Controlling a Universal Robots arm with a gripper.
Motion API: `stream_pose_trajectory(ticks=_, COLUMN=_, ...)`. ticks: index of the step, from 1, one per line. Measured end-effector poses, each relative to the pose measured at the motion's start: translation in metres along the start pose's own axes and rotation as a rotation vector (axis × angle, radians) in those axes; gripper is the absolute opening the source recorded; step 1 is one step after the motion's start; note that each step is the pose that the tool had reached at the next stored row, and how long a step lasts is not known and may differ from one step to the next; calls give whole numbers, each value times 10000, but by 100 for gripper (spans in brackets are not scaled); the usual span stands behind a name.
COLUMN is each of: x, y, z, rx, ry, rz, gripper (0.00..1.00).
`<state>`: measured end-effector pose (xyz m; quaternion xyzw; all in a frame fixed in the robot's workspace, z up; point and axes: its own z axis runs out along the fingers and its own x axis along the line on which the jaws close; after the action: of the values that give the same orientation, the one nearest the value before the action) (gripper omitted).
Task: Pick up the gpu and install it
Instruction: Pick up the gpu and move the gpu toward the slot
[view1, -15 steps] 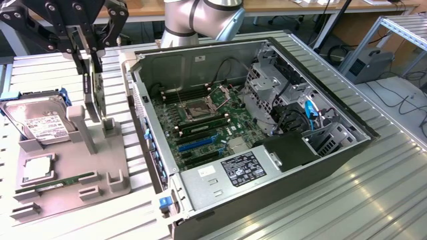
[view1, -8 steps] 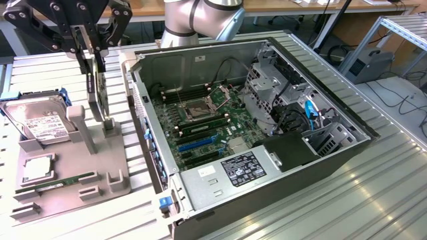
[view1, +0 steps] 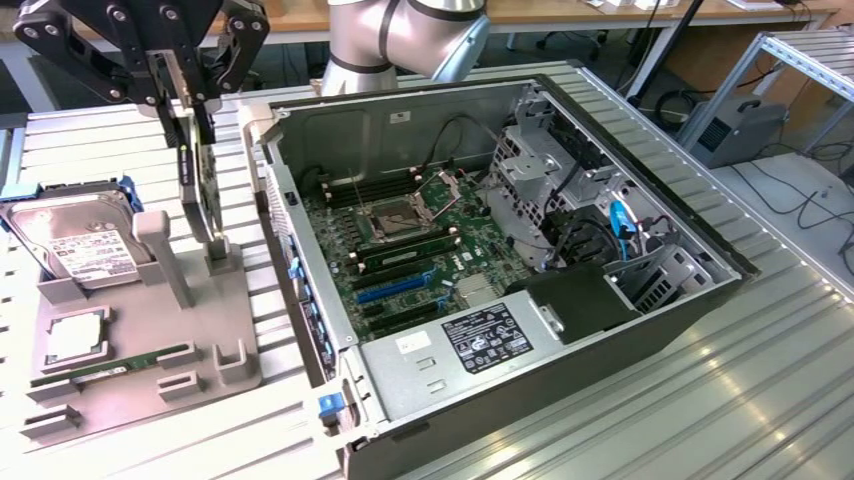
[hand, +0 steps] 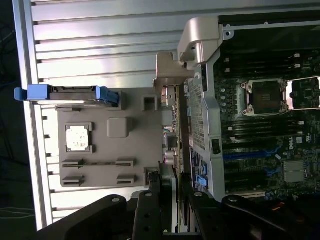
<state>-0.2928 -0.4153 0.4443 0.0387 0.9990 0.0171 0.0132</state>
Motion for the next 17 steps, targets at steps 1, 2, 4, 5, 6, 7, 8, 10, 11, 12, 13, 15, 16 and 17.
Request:
stream_pose_trajectory(ticks=1, x=-4, y=0, z=1, rx=0, ry=-1, rz=-1, gripper=27)
stream_pose_trajectory(ticks=2, x=-7, y=1, z=1, rx=1, ry=-1, rz=0, gripper=27)
stream_pose_trajectory(ticks=4, x=-13, y=1, z=0, rx=4, ry=0, rz=0, gripper=27)
stream_pose_trajectory(ticks=5, x=-16, y=1, z=1, rx=5, ry=-1, rz=-1, gripper=27)
stream_pose_trajectory(ticks=6, x=-19, y=1, z=1, rx=6, ry=-1, rz=0, gripper=27)
stream_pose_trajectory(ticks=7, x=-21, y=1, z=2, rx=7, ry=-2, rz=0, gripper=27)
stream_pose_trajectory(ticks=8, x=-24, y=2, z=1, rx=9, ry=-2, rz=0, gripper=27)
stream_pose_trajectory(ticks=10, x=-30, y=2, z=2, rx=12, ry=-1, rz=0, gripper=27)
stream_pose_trajectory(ticks=11, x=-33, y=2, z=2, rx=14, ry=-2, rz=-1, gripper=27)
stream_pose_trajectory(ticks=12, x=-38, y=3, z=2, rx=17, ry=-1, rz=-1, gripper=27)
stream_pose_trajectory(ticks=13, x=-41, y=3, z=2, rx=18, ry=-2, rz=-1, gripper=27)
stream_pose_trajectory(ticks=15, x=-48, y=4, z=3, rx=20, ry=-2, rz=-1, gripper=27)
stream_pose_trajectory(ticks=16, x=-52, y=4, z=3, rx=22, ry=-2, rz=-1, gripper=27)
stream_pose_trajectory(ticks=17, x=-55, y=4, z=3, rx=22, ry=-1, rz=-1, gripper=27)
